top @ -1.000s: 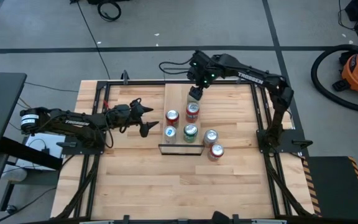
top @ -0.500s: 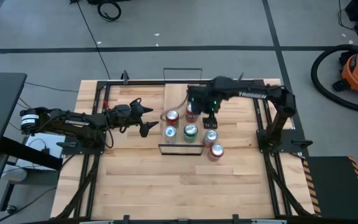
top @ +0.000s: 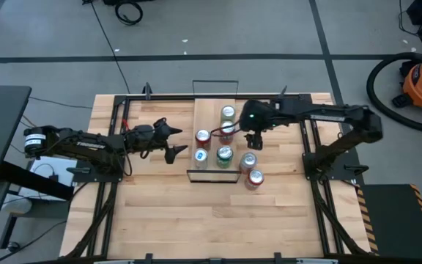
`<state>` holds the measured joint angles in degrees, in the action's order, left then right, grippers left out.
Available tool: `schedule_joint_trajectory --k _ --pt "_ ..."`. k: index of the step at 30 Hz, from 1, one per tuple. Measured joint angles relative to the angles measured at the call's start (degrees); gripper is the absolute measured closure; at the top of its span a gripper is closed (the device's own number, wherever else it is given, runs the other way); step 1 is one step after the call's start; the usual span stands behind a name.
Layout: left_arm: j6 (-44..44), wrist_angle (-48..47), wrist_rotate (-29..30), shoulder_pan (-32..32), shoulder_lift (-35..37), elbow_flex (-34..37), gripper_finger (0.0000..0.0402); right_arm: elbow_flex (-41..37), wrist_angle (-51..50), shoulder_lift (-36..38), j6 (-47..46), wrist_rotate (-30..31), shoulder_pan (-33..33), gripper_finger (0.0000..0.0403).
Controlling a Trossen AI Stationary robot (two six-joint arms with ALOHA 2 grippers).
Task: Place canned beverage on shelf
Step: Adjust the red soda can on the shelf
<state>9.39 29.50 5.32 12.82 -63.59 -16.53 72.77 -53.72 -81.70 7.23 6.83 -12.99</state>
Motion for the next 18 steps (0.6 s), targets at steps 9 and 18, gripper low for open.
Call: schedule_joint_trajectory --k 9,18 --pt "-0.7 0.7 0.0 -0.6 0.0 0.0 0.0013 -20.8 27.5 7.6 -0.2 1.0 -3.0 0.0112" --pt "2.3 1.1 0.0 -0.6 0.0 0.0 0.0013 -31.2 43.1 10.7 5.9 -8.0 -6.0 0.0112"
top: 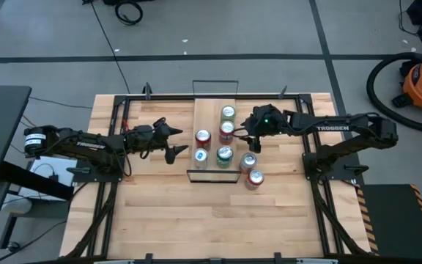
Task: Place canned beverage on shelf
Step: Adjust the red soda can on the shelf
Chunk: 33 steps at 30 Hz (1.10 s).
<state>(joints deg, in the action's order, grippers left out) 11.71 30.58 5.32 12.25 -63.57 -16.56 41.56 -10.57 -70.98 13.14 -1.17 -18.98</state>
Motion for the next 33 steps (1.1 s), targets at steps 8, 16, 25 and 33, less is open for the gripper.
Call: schedule_joint_trajectory --k 8,16,25,33 --pt "2.6 2.4 0.0 0.1 0.0 0.0 0.0013 -3.5 6.3 -0.1 2.6 -6.9 -3.0 0.0112" --pt "2.7 3.8 0.0 0.1 0.0 0.0 0.0013 -3.5 12.2 -1.6 3.3 -12.1 -4.1 0.0112" --pt "2.7 3.3 0.0 0.0 0.0 0.0 0.0013 -3.5 17.2 -9.0 1.5 -12.9 -4.1 0.0112" --pt "2.2 2.9 0.0 0.0 0.0 0.0 0.0013 -3.5 18.1 -9.9 -0.5 -13.6 -3.8 0.0112"
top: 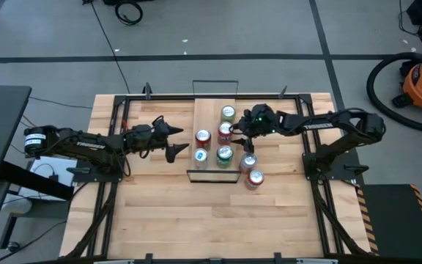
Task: Place canned beverage on shelf
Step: Adjust the red soda can on the shelf
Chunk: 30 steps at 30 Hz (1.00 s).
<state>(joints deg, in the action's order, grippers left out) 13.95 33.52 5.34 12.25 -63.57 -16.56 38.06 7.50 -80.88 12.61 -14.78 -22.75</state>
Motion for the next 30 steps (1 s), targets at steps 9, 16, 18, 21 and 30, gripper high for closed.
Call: schedule_joint_trajectory --k 9,16,18,21,30 --pt "-0.1 0.0 0.0 0.0 0.0 0.0 0.0013 0.0 -2.8 0.5 -1.7 -0.1 2.3 0.0112" --pt "-0.1 -0.4 0.0 0.0 0.0 0.0 0.0013 0.0 -6.4 2.6 -2.2 1.9 4.3 0.0112" --pt "-0.2 -0.6 0.0 0.0 0.0 0.0 0.0013 0.1 -8.2 4.6 -1.6 4.6 4.4 0.0112" --pt "-0.1 -0.6 0.0 0.0 0.0 0.0 0.0013 1.9 -11.8 8.0 0.4 8.1 4.3 0.0112" --pt "-1.4 -0.7 0.0 0.0 0.0 0.0 0.0013 17.0 -31.6 10.4 6.9 9.6 6.8 0.0112"
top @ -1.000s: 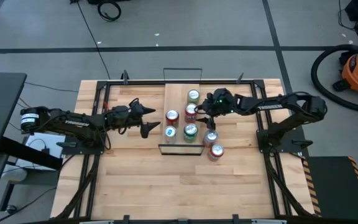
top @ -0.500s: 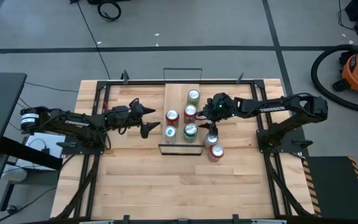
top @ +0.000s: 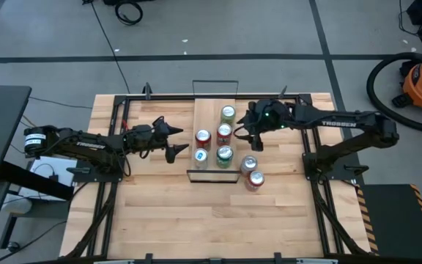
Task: Place canned beverage on shelf
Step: Adjust the red soda can on the shelf
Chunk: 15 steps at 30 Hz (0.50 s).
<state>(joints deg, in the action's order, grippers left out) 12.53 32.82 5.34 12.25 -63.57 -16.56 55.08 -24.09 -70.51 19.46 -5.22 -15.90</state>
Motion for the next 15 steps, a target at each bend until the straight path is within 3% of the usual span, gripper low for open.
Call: schedule_joint_trajectory --k 8,15 --pt "-1.8 -0.1 0.0 0.0 0.0 0.0 0.0013 16.4 -13.3 -11.6 3.0 0.3 2.4 0.0105" --pt "-1.8 -2.5 -0.3 0.0 0.0 0.0 0.0013 28.6 -22.1 -20.3 4.8 0.3 2.8 0.0063"
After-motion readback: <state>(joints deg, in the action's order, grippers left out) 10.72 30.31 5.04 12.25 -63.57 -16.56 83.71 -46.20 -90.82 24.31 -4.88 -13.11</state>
